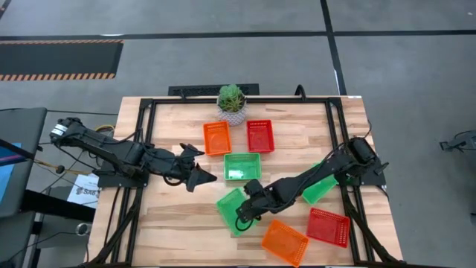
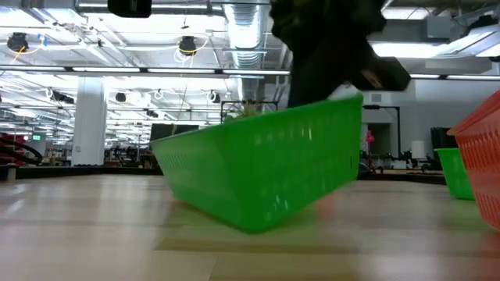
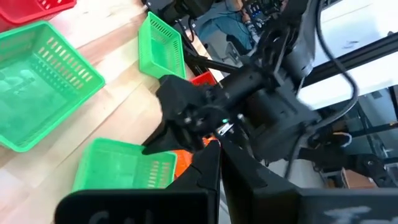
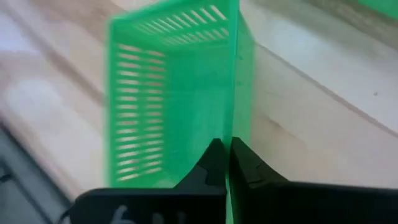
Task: Stack baskets by color
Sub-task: Stack the left green bin on the middle green bin
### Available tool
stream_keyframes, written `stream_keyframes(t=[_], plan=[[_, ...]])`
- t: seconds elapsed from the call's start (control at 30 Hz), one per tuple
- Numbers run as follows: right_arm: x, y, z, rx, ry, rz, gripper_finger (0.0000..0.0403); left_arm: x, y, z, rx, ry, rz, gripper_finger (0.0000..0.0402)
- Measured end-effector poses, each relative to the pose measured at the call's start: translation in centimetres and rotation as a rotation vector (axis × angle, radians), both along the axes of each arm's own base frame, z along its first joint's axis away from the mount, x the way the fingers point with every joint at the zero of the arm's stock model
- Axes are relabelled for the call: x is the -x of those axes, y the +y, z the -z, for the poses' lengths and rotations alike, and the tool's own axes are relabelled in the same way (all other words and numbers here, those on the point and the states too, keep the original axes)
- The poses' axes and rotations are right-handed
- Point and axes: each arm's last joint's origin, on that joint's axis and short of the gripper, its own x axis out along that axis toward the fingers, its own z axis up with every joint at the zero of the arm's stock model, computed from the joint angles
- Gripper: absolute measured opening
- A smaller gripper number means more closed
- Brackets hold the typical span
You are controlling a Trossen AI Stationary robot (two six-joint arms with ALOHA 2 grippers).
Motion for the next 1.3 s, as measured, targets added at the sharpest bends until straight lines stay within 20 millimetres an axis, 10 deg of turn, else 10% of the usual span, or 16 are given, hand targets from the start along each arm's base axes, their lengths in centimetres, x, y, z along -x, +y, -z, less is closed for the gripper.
stream_keyframes(t=[0.6,0.97,1.3], plan=[[4.5,-11.6,-12.6,0.262,-0.222,-0.255,0.0001,3.9,1.8,-3.4,0.001,-0.163,-0.150,0.0000],[4.7,-20.2,-11.8,0.317,-0.200,-0.585,0.0001,4.3,2.0,-3.3,-0.010,-0.142,-0.188,0.0000],[2.6,-23.4,-7.6,0.267,-0.187,-0.823,0.0000,4.3,2.2,-3.2,-0.027,-0.140,-0.253,0.0000]])
